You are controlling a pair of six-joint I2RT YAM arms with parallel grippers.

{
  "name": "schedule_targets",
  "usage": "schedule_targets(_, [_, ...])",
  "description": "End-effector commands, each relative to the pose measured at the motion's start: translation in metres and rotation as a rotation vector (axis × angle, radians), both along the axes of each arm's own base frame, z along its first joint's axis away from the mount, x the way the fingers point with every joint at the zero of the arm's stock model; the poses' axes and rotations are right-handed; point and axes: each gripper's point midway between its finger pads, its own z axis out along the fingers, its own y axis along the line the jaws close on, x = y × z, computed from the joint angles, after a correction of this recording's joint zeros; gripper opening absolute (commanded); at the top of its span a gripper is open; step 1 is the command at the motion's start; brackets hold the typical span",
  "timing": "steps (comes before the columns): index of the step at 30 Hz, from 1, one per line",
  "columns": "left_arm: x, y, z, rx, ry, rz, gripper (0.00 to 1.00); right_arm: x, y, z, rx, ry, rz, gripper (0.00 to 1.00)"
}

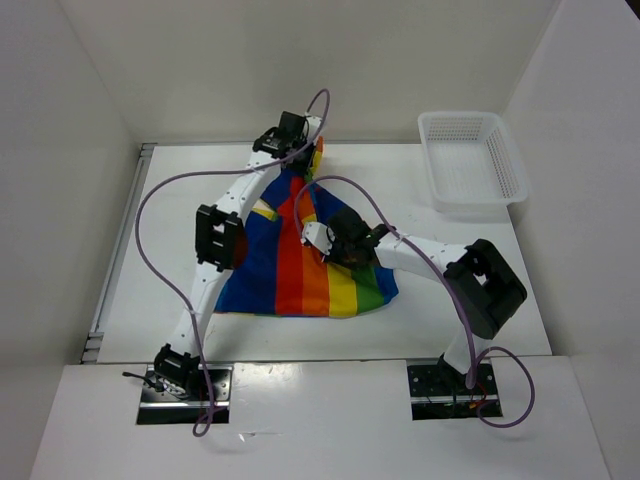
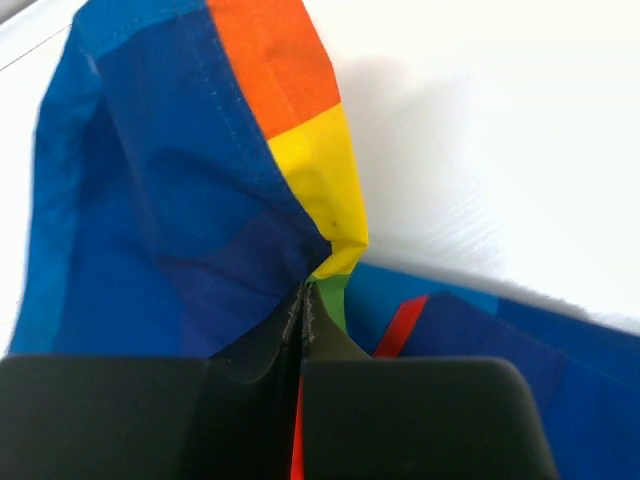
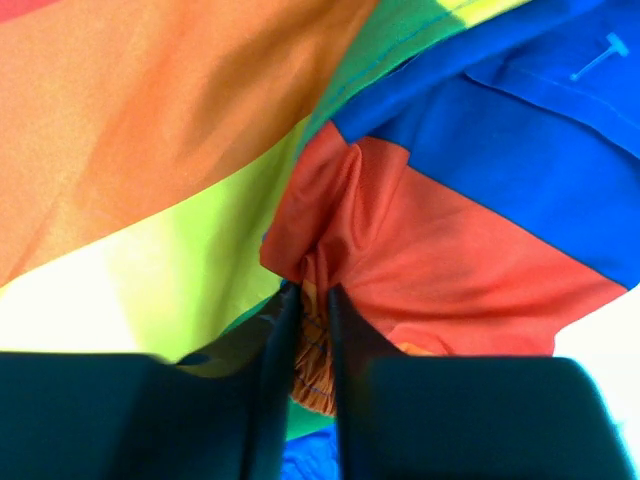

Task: Fold and stack the shorts
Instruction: Fold the shorts

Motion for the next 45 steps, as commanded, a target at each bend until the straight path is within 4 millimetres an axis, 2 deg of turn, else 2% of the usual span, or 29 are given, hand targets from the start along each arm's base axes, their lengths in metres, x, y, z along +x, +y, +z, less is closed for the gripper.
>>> schedule_targets(1, [-0.001,0.041,0.08,-0.055,-0.071,0.033,0.0,0.007,0.002,0.009,0.021,-0.044,-0.008,0.17])
schedule_targets(2, [-0.005,0.048,0.087,-0.066,-0.068,0.033,0.0,0.01,0.004,0.012,0.023,-0.054,0.0,0.15])
schedule_targets(3, [-0.016,0.056,0.118,-0.086,-0.092,0.03,0.0,0.011,0.002,0.012,0.016,-0.06,-0.006,0.13])
schedule_targets(4, [-0.025,0.06,0.126,-0.109,-0.082,0.014,0.0,0.014,-0.001,0.016,0.018,-0.07,-0.009,0.12])
schedule_targets(5, [-0.038,0.078,0.104,-0.098,-0.004,0.035,0.0,0.017,0.001,0.023,0.03,-0.084,-0.01,0.11])
schedule_targets(6, [-0.052,0.087,0.135,-0.118,-0.043,0.035,0.04,0.019,-0.002,0.023,0.025,-0.088,-0.011,0.11])
schedule_targets(7, [-0.063,0.098,0.136,-0.13,-0.03,0.04,0.09,0.023,-0.006,0.025,0.02,-0.091,-0.016,0.09])
schedule_targets(8, [-0.094,0.104,0.126,-0.118,0.026,0.043,0.16,0.024,-0.007,0.026,0.015,-0.096,-0.021,0.08])
schedule_targets(10, [-0.124,0.116,0.115,-0.108,0.074,0.057,0.23,0.028,-0.009,0.03,0.019,-0.115,-0.021,0.08])
schedule_targets(11, [-0.156,0.123,0.099,-0.104,0.14,0.061,0.24,0.029,-0.01,0.031,0.014,-0.118,-0.013,0.08])
schedule_targets(13, [-0.194,0.129,0.08,-0.12,0.244,0.051,0.34,0.034,-0.006,0.038,0.02,-0.136,-0.005,0.08])
schedule_targets(15, [-0.221,0.14,0.075,-0.128,0.285,0.068,0.44,0.036,-0.005,0.042,0.023,-0.148,0.002,0.08])
schedule_targets(16, [-0.238,0.145,0.057,-0.128,0.346,0.078,0.46,0.036,-0.005,0.042,0.023,-0.148,0.003,0.08])
schedule_targets(18, [-0.244,0.156,0.058,-0.151,0.34,0.101,0.56,0.038,-0.003,0.043,0.025,-0.159,0.009,0.08])
schedule_targets(21, [-0.217,0.17,0.065,-0.176,0.261,0.134,0.72,0.039,-0.004,0.044,0.018,-0.164,0.021,0.08])
schedule_targets(23, [-0.192,0.173,0.064,-0.202,0.241,0.134,0.74,0.039,-0.004,0.044,0.018,-0.164,0.021,0.08])
schedule_targets(24, [-0.168,0.178,0.085,-0.222,0.172,0.133,0.75,0.039,-0.004,0.044,0.018,-0.164,0.021,0.08])
schedule_targets(25, [-0.153,0.18,0.091,-0.238,0.147,0.128,0.75,0.037,-0.005,0.04,0.013,-0.157,0.021,0.08])
schedule_targets(26, [-0.139,0.176,0.077,-0.26,0.179,0.109,0.77,0.039,-0.004,0.042,0.013,-0.168,0.029,0.08])
schedule_targets(29, [-0.088,0.175,0.08,-0.3,0.132,0.078,0.77,0.033,-0.007,0.034,0.001,-0.15,0.044,0.08])
schedule_targets(30, [-0.08,0.169,0.081,-0.327,0.129,0.049,0.78,0.035,-0.005,0.035,0.007,-0.159,0.044,0.08])
schedule_targets(31, [-0.07,0.168,0.062,-0.334,0.157,0.046,0.78,0.035,-0.006,0.035,0.002,-0.162,0.052,0.08])
schedule_targets(33, [-0.049,0.166,0.066,-0.315,0.112,0.048,0.8,0.035,-0.006,0.035,0.002,-0.163,0.052,0.08])
schedule_targets(34, [-0.043,0.163,0.047,-0.305,0.137,0.052,0.81,0.035,-0.006,0.03,-0.006,-0.152,0.053,0.08])
schedule_targets(35, [-0.037,0.163,0.044,-0.305,0.134,0.051,0.81,0.038,-0.004,0.034,0.001,-0.161,0.052,0.08])
schedule_targets(36, [-0.024,0.166,0.051,-0.293,0.092,0.058,0.82,0.038,-0.004,0.03,-0.005,-0.153,0.053,0.08])
schedule_targets(37, [-0.015,0.173,0.036,-0.263,0.093,0.091,0.82,0.039,-0.002,0.03,-0.001,-0.15,0.046,0.08])
schedule_targets(40, [0.011,0.188,0.032,-0.203,0.035,0.153,0.84,0.04,-0.002,0.028,-0.007,-0.142,0.046,0.08])
schedule_targets(45, [0.032,0.196,0.028,-0.197,-0.003,0.168,0.89,0.036,-0.004,0.026,-0.013,-0.125,0.039,0.08])
